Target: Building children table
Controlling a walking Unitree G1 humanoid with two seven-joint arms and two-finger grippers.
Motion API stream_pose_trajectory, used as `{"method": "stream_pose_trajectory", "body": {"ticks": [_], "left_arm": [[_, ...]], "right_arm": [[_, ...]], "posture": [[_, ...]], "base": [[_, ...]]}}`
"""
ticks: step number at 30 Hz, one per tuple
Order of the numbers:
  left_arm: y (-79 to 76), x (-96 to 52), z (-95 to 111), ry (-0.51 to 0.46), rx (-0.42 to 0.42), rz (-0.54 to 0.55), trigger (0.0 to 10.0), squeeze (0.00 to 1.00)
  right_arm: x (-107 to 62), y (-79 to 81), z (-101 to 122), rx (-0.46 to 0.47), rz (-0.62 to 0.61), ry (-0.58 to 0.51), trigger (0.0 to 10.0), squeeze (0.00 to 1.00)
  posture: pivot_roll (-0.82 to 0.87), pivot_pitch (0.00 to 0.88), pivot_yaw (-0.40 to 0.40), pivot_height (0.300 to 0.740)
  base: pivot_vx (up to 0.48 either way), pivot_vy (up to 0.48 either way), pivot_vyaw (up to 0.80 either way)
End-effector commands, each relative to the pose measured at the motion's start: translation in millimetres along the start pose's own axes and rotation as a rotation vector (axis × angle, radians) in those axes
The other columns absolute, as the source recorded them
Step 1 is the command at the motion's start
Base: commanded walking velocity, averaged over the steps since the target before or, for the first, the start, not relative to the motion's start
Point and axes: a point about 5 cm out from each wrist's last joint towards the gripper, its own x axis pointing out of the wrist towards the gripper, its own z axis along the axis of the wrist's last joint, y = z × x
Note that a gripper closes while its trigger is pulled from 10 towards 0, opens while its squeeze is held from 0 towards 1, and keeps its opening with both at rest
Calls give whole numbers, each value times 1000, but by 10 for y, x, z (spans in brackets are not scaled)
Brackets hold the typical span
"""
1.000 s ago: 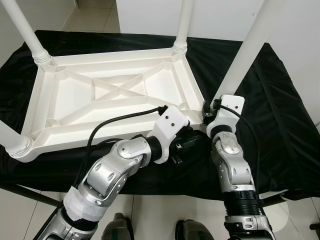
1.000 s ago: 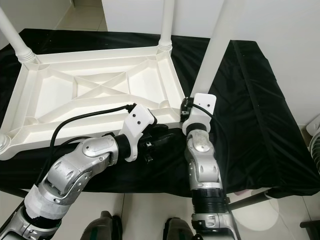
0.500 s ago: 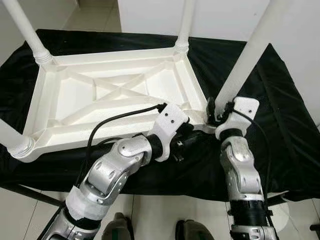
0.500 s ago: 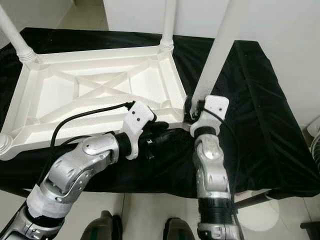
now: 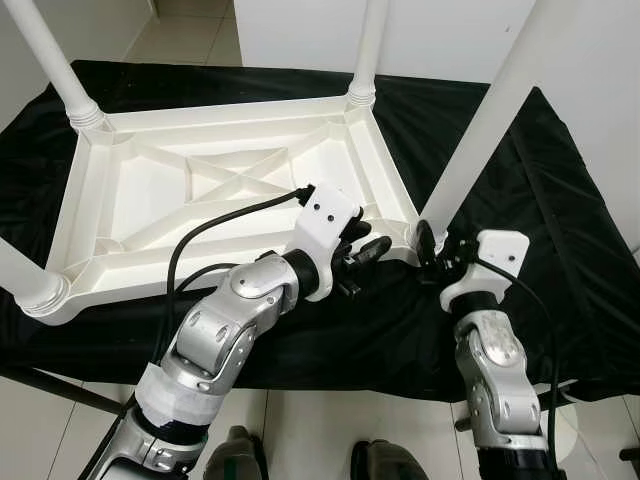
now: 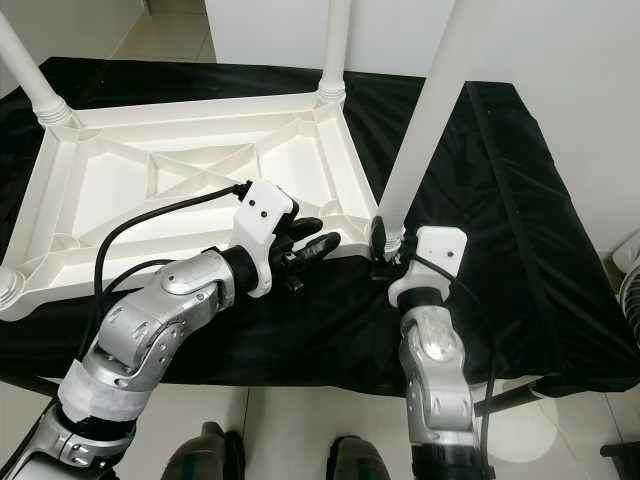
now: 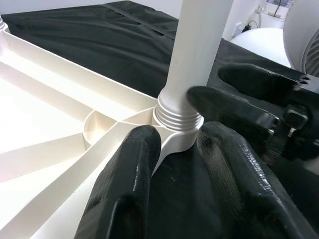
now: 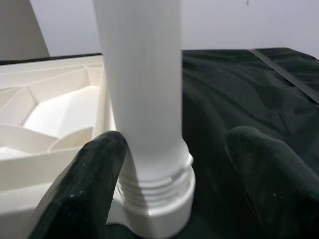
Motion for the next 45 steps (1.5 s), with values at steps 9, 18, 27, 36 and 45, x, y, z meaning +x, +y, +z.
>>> {"method": "stream_pose_trajectory", "body": {"ticks": [9,18,27,36,45], "left_arm": [[-47,69,7,1,25,-48,10000,0],[-67,71,-28,15,14,-63,10000,0],[-58,75,-45,21,21,-62,10000,0],[-24,67,-16,10,16,-36,10000,0],[-4,41,4,-2,10,-12,10000,0]], "right_arm": [[-113,76,-1,14,63,2,10000,0],[-177,33,-13,12,70,16,10000,0],[-194,47,-25,4,97,25,10000,0],[-142,65,-29,13,117,55,10000,0],[-147,94,-15,9,185,45,10000,0]], "posture": [[-74,101,52,740],[-81,105,58,740],[-78,110,54,740],[-70,107,52,740],[-61,110,55,740]], "base": [[0,0,0],[0,0,0],[0,0,0],[0,0,0],[0,0,0]]}}
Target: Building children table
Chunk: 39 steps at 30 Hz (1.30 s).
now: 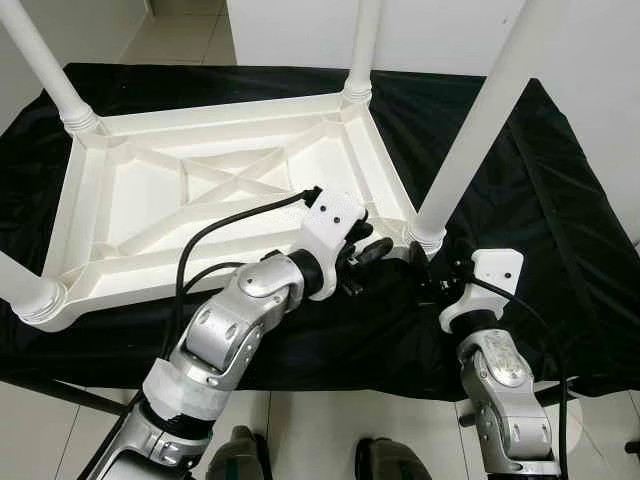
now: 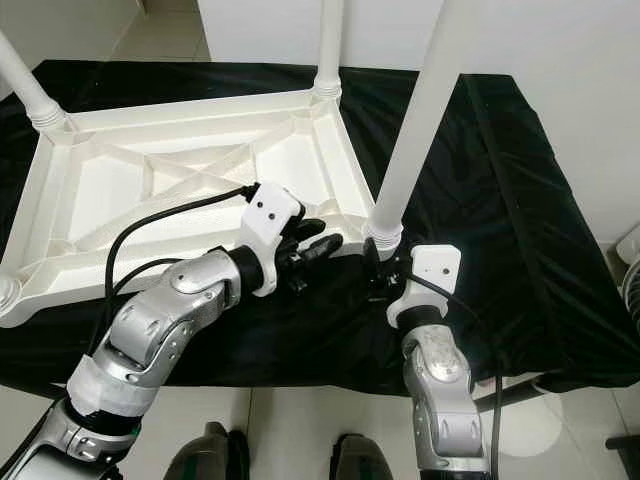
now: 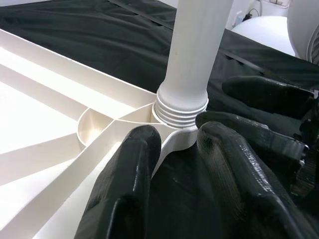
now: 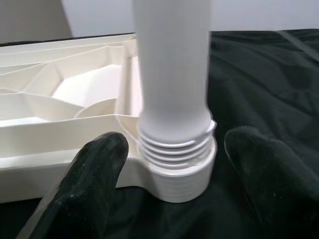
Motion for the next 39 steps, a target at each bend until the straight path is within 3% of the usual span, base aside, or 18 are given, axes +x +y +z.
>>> {"method": "stream_pose_trajectory", "body": {"ticks": [1,9,10,11,12,17,19,20,26,31,39], "left_arm": [[-11,-13,25,-12,2,-12,10000,0],[-28,-19,25,-4,27,-45,10000,0],[-25,-21,21,0,31,-44,10000,0],[-25,-21,21,0,31,-44,10000,0],[-23,-22,16,2,33,-43,10000,0],[-24,-29,8,8,35,-40,10000,0],[-37,-28,10,8,37,-41,10000,0],[-40,-29,12,8,38,-42,10000,0],[-38,-23,19,8,42,-42,10000,0],[-56,-24,14,8,43,-47,10000,0],[-66,-18,13,6,44,-46,10000,0]], "right_arm": [[4,-10,5,11,40,-8,10000,0],[185,-287,101,-41,33,-43,10000,0],[203,-307,113,-49,31,-49,10000,518],[203,-307,113,-49,31,-49,10000,518],[211,-315,119,-53,32,-53,10000,1000],[281,-335,138,-34,60,-58,10000,1000],[349,-327,107,-59,130,-31,10000,1000],[371,-321,101,-66,153,-29,10000,0],[453,-339,92,-92,187,-34,10000,0],[668,-337,52,-139,266,-23,10000,0],[767,-363,33,-163,296,-13,10000,0]], "posture": [[-63,112,56,740],[-60,113,63,740],[-60,113,63,740],[-60,113,63,740],[-57,111,61,740],[-48,107,53,740],[-45,105,46,740],[-45,105,45,740],[-43,103,40,740],[-38,91,30,740],[-34,80,21,740]], "base": [[0,0,0],[0,0,0],[0,0,0],[0,0,0],[0,0,0],[0,0,0],[0,0,0],[0,0,0],[0,0,0],[0,0,0],[0,0,0]]}}
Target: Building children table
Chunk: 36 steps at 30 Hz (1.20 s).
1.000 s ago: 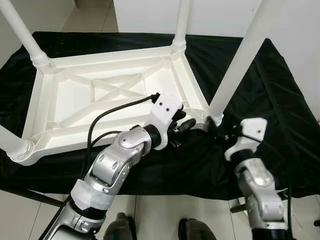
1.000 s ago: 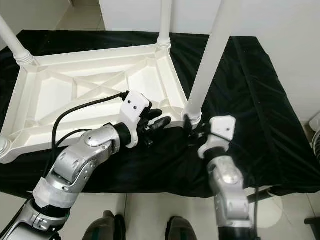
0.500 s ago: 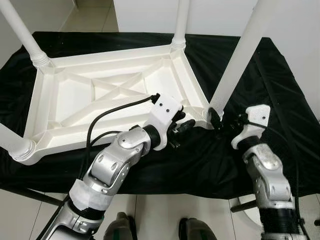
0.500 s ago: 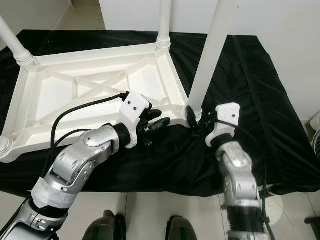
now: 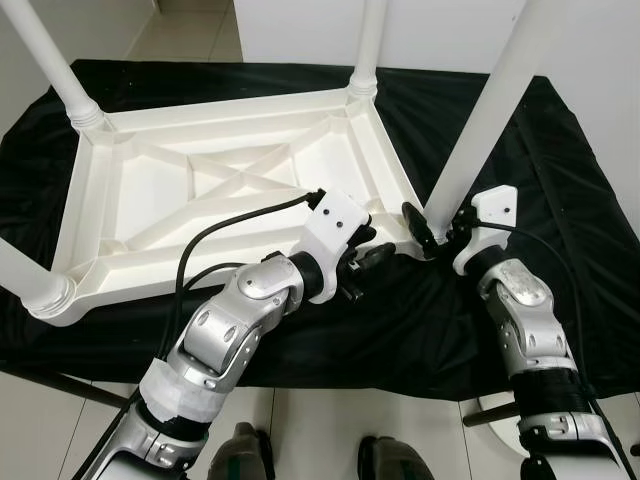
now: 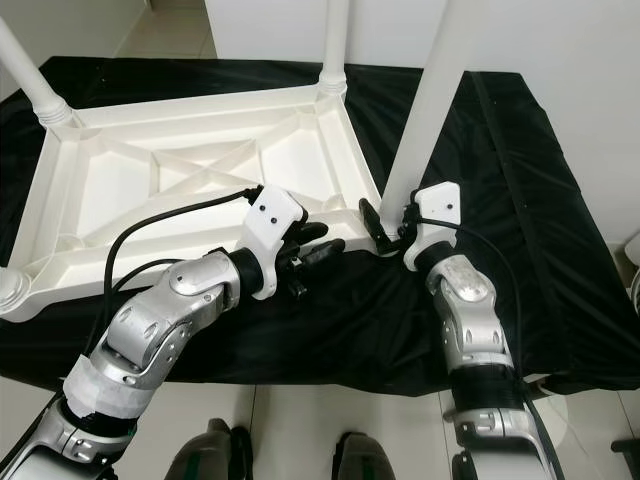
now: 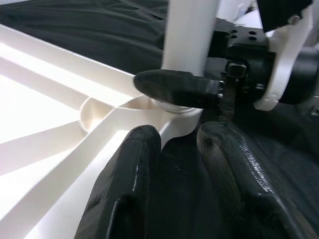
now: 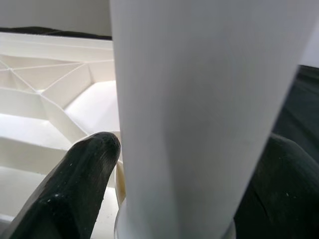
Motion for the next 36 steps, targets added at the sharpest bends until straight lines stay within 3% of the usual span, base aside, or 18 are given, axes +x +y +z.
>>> {"method": "stream_pose_trajectory", "body": {"ticks": [1,3,5,16,17,24,29,36], "left_arm": [[-42,-5,16,-8,15,-33,10000,0],[-47,-3,15,-8,13,-33,10000,0],[-51,0,13,-8,13,-34,10000,0],[-60,3,6,-7,12,-35,10000,0],[-63,3,5,-7,12,-37,10000,0],[-68,5,2,-7,11,-39,10000,0],[-88,10,-13,-4,8,-49,10000,0],[-128,24,-43,5,7,-77,10000,0]], "right_arm": [[17,-6,-16,-24,23,8,10000,0],[28,-9,-15,-30,35,8,10000,0],[49,-13,-24,-44,68,10,0,0],[30,-35,-56,-76,124,9,0,0],[15,-31,-69,-81,124,19,10000,0],[-38,-11,-72,-69,110,24,10000,0],[-184,118,4,-12,51,-3,10000,0],[-289,277,58,35,-154,4,10000,0]], "posture": [[-34,80,21,740],[-35,80,20,740],[-34,77,19,740],[-38,73,18,740],[-41,72,19,740],[-44,72,17,740],[-60,67,17,740],[-78,67,16,740]], "base": [[0,0,0],[0,0,0],[0,0,0],[0,0,0],[0,0,0],[0,0,0],[0,0,0],[0,0,0]]}}
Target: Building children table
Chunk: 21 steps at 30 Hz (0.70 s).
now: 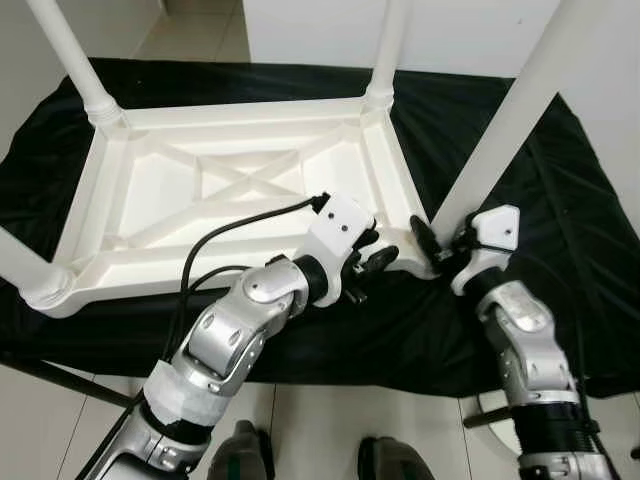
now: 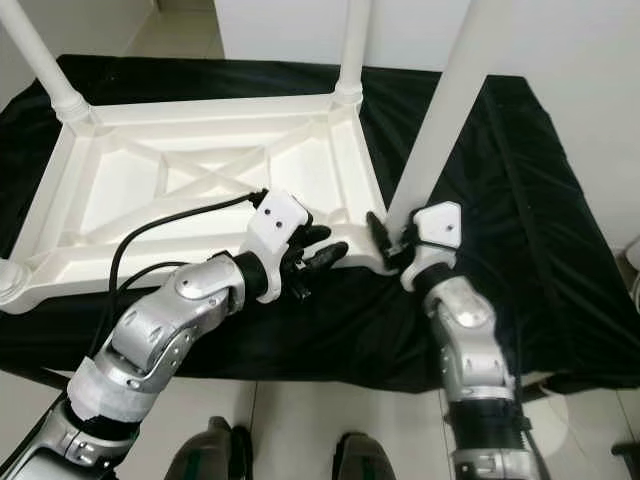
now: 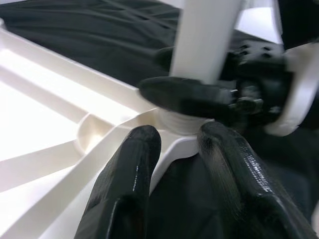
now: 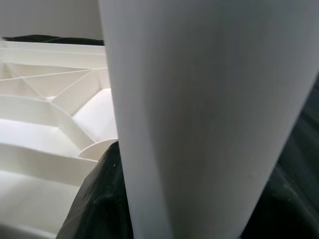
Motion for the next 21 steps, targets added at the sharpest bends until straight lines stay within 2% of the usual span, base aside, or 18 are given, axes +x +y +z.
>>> {"method": "stream_pose_trajectory", "body": {"ticks": [1,2,3,5,6,7,8,9,12,15,16,17,18,19,20,21], "left_arm": [[-47,-12,-29,2,9,-50,10000,0],[-47,-12,-29,2,9,-50,10000,0],[-77,-15,-44,2,17,-74,10000,0],[-100,-16,-60,6,11,-92,10000,0],[-110,-18,-69,8,2,-100,10000,345],[-110,-18,-69,8,2,-100,10000,345],[-122,-24,-77,11,-9,-112,10000,1000],[-122,-24,-77,11,-9,-112,10000,1000],[-147,-44,-87,17,-18,-134,10000,1000],[-151,-50,-91,24,-9,-137,10000,1000],[-148,-51,-98,32,0,-130,10000,898],[-148,-51,-98,32,0,-130,10000,898],[-146,-50,-100,36,10,-126,10000,251],[-146,-50,-100,36,10,-126,10000,251],[-141,-49,-100,38,18,-124,10000,0],[-141,-49,-100,38,18,-124,10000,0]], "right_arm": [[-24,17,-7,-17,-113,37,10000,0],[-24,17,-7,-17,-113,37,10000,0],[-47,36,-51,-15,-228,75,10000,0],[-58,69,-70,-8,-283,78,10000,0],[-59,94,-87,-7,-305,83,10000,0],[-59,94,-87,-7,-305,83,10000,0],[-70,107,-89,4,-347,85,10000,0],[-70,107,-89,4,-347,85,10000,0],[-101,113,-80,9,-455,111,10000,0],[-103,123,-73,14,-490,121,10000,0],[-99,139,-73,22,-506,124,10000,0],[-99,139,-73,22,-506,124,10000,0],[-99,150,-71,28,-522,124,10000,0],[-99,150,-71,28,-522,124,10000,0],[-93,170,-64,35,-537,127,10000,0],[-93,170,-64,35,-537,127,10000,0]], "posture": [[-78,67,16,740],[-78,67,16,740],[-83,67,16,740],[-88,69,15,740],[-88,69,15,740],[-88,69,15,740],[-86,71,12,740],[-86,71,12,740],[-79,71,9,740],[-75,72,7,740],[-73,71,7,740],[-73,71,7,740],[-72,72,5,740],[-72,72,5,740],[-68,72,3,740],[-68,72,3,740]], "base": [[0,0,0],[0,0,0],[0,0,0],[0,0,0],[0,0,0],[0,0,0],[0,0,0],[0,0,0],[0,0,0],[0,0,0],[0,0,0],[0,0,0],[0,0,0],[0,0,0],[0,0,0],[0,0,0]]}}
